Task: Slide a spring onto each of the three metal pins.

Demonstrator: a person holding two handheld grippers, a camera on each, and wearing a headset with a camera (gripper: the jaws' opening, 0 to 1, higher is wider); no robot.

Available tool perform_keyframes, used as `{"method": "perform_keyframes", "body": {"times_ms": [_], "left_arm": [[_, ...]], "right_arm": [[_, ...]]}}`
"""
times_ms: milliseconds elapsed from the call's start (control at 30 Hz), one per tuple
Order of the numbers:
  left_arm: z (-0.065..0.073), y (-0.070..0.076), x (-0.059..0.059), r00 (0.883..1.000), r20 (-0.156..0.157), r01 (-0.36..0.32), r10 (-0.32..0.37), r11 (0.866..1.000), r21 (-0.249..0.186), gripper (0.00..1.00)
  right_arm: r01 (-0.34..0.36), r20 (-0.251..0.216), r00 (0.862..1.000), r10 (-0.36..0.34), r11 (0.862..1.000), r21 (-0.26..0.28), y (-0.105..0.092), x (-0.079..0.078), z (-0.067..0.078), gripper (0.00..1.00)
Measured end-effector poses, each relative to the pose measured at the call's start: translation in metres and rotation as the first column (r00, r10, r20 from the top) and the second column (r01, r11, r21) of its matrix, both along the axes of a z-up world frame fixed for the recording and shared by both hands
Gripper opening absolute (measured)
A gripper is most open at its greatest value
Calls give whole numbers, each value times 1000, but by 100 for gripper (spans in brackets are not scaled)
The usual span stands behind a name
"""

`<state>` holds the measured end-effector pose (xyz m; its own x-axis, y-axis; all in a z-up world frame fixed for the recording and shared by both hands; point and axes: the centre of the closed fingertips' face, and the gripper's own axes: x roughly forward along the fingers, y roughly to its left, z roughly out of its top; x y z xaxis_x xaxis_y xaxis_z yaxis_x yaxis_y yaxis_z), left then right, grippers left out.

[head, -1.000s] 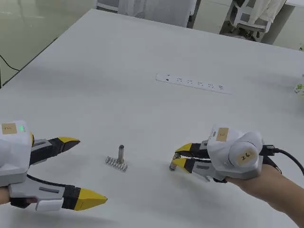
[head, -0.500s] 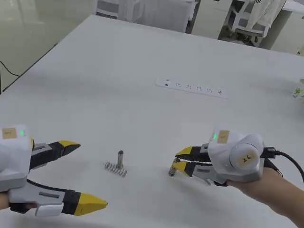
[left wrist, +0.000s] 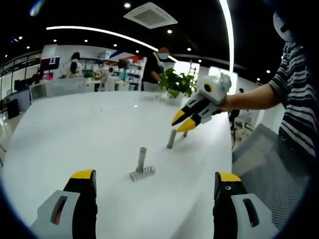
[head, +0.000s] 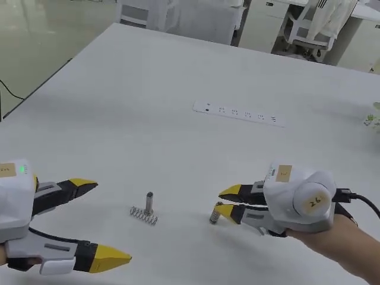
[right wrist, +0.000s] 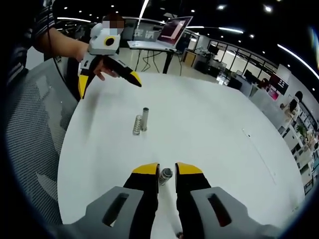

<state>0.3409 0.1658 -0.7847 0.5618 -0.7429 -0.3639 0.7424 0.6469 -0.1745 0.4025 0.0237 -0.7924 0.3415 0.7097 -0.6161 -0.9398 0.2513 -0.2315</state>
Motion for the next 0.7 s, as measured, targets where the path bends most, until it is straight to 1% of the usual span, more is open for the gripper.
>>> {"method": "perform_keyframes", "body": {"times_ms": [33,200,300,567,633,700], "left_arm": [[0,0,0,1000,0,0,0,1000,0,96],[1,0,0,1000,2,1,-1,1000,0,96],[1,0,0,1000,1,2,-2,1000,3,95],[0,1,1,1000,-1,1,-1,1000,3,95],[0,1,0,1000,-1,1,-1,1000,4,95],[0,1,0,1000,-2,1,-1,1000,4,95]], "right_arm": [[11,-8,1000,-11,1000,22,1,0,3,10],[29,-39,999,-26,996,82,7,-7,10,10],[30,-45,999,-26,994,100,11,-10,14,10],[11,-72,997,-2,992,124,26,-26,10,10],[21,-96,995,-7,990,141,30,-30,7,10],[17,-100,995,-4,990,138,33,-34,3,10]]}}
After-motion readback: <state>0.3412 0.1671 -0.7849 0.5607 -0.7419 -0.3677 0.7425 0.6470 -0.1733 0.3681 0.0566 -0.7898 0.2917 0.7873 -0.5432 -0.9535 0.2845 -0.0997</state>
